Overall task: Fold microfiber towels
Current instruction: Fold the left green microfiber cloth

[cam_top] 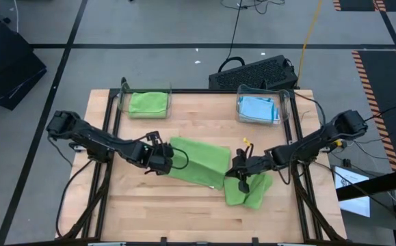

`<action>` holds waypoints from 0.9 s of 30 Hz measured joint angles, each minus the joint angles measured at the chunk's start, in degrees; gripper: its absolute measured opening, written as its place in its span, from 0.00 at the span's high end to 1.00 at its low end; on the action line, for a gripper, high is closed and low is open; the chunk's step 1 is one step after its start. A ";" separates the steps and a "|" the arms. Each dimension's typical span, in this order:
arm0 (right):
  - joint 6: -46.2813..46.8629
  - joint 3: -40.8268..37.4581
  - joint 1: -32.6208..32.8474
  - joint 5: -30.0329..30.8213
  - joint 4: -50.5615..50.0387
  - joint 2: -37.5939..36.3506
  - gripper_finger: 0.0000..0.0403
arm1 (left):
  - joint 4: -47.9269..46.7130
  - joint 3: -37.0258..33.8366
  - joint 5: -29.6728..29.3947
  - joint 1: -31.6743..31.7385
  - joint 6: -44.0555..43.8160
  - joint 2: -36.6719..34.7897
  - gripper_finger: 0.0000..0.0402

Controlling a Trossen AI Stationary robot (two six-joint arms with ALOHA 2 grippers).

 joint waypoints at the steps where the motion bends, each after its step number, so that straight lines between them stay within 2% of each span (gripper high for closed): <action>1: -0.02 0.00 -0.02 0.00 0.42 0.72 1.00 | 1.47 -1.08 0.03 0.00 0.47 0.02 0.99; 7: 1.97 0.00 -0.04 -1.16 1.69 3.67 1.00 | 3.79 -3.64 0.02 -0.04 -1.91 0.02 0.97; 13: 2.01 0.00 0.39 -3.21 7.25 6.40 1.00 | 3.53 -3.64 0.97 -0.51 -1.28 0.02 0.99; 19: 3.11 0.00 0.82 -4.42 6.73 6.67 1.00 | 3.73 -3.64 4.27 -0.53 -2.88 0.02 0.96; 27: 3.20 0.00 2.65 -3.53 7.30 6.67 0.96 | 4.16 -3.64 5.38 -1.03 -4.02 0.02 0.99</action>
